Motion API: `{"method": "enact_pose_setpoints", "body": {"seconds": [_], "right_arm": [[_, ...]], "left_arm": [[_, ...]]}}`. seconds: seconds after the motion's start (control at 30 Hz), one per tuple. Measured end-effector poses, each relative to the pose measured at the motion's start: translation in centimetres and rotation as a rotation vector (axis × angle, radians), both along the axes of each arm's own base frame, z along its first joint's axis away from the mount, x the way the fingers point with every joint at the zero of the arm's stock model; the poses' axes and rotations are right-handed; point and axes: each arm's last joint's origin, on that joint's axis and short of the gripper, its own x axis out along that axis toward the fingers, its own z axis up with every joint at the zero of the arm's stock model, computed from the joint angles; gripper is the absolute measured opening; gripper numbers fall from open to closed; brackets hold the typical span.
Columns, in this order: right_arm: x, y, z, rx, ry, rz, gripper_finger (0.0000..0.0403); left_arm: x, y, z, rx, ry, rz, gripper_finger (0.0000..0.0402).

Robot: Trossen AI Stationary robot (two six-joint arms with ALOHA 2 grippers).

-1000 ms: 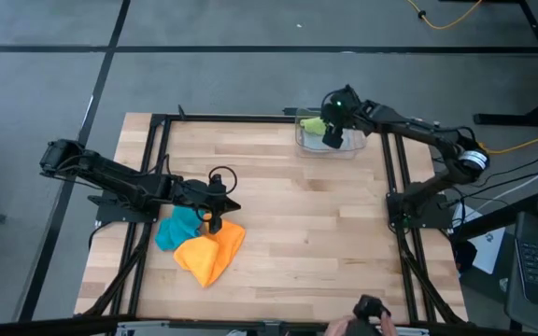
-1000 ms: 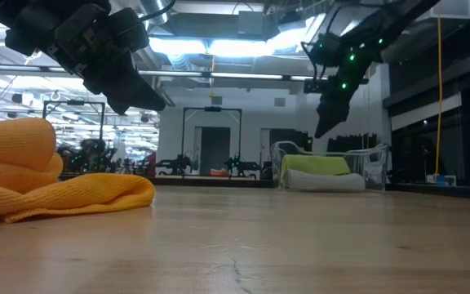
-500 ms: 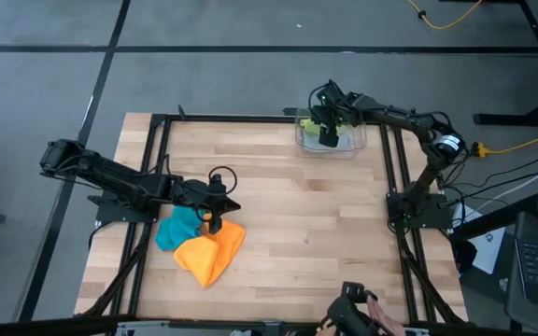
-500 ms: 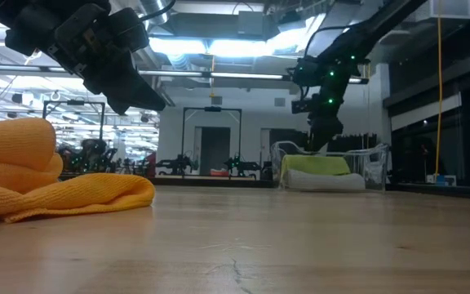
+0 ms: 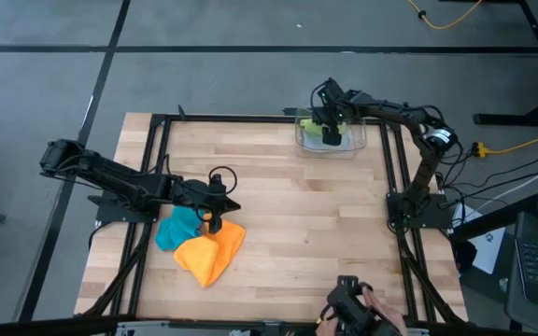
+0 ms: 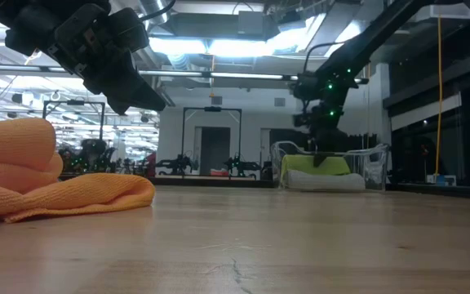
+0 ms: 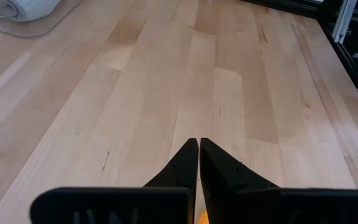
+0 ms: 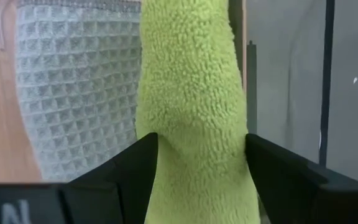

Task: Fold microfiber towels
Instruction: Put the folded green microfiber into the transparent bin

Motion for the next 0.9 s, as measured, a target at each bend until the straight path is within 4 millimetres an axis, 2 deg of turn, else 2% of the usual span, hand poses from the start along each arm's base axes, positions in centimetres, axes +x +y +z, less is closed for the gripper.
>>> {"method": "enact_pose_setpoints", "body": {"seconds": [0.4, 0.7, 0.9], "right_arm": [[0.5, -0.7, -1.6, -0.018, 0.026, 0.04, 0.0233], [0.7, -0.9, -1.3, -0.036, 0.017, 0.033, 0.0141], [1.1, -0.5, -1.2, -0.098, 0.083, 0.01, 0.0087]], "left_arm": [[0.0, 0.0, 0.0, 0.0, 0.0, 0.0, 0.0009], [0.0, 0.0, 0.0, 0.0, 0.0, 0.0, 0.0009], [0.0, 0.0, 0.0, 0.0, 0.0, 0.0, 0.0009]]}}
